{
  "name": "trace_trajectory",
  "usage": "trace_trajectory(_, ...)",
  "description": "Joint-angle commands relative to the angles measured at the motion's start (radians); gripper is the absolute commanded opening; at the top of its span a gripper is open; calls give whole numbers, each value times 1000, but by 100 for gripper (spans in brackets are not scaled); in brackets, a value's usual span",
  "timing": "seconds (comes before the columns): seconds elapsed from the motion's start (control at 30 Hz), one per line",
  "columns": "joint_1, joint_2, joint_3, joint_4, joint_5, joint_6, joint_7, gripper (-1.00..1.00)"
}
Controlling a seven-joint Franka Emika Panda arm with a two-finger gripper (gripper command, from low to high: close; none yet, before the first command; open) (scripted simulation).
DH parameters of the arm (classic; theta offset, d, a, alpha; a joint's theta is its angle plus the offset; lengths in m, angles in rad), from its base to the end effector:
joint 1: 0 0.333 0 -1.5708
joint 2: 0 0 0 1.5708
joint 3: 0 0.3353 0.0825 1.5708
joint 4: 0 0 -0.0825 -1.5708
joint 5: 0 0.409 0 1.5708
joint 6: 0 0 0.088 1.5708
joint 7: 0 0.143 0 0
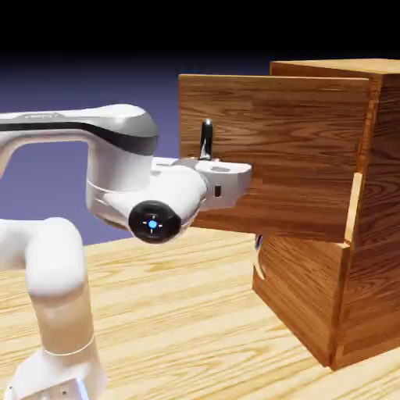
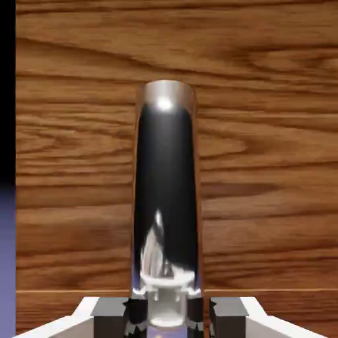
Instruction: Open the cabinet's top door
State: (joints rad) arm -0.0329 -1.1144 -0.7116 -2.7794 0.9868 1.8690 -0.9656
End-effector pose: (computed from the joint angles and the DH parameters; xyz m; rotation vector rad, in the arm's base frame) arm 0.2614 -0.1294 0.5164 -1.6643 -0.1777 -1.0512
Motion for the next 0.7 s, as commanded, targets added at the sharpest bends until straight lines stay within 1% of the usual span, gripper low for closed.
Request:
trace_trajectory(0.0,14,18,-36,27,-31,-40,-2,-100)
trace_trajectory(0.13,101,91,-181,153,-142,-203,-11,-100)
trace_trajectory(0.33,296,177,-390,370,-265,-425,-20,-100)
trace_trajectory(0.63,611,199,-635,665,-381,-667,3,-100)
trace_trajectory(0.67,611,199,-635,665,-381,-667,3,100)
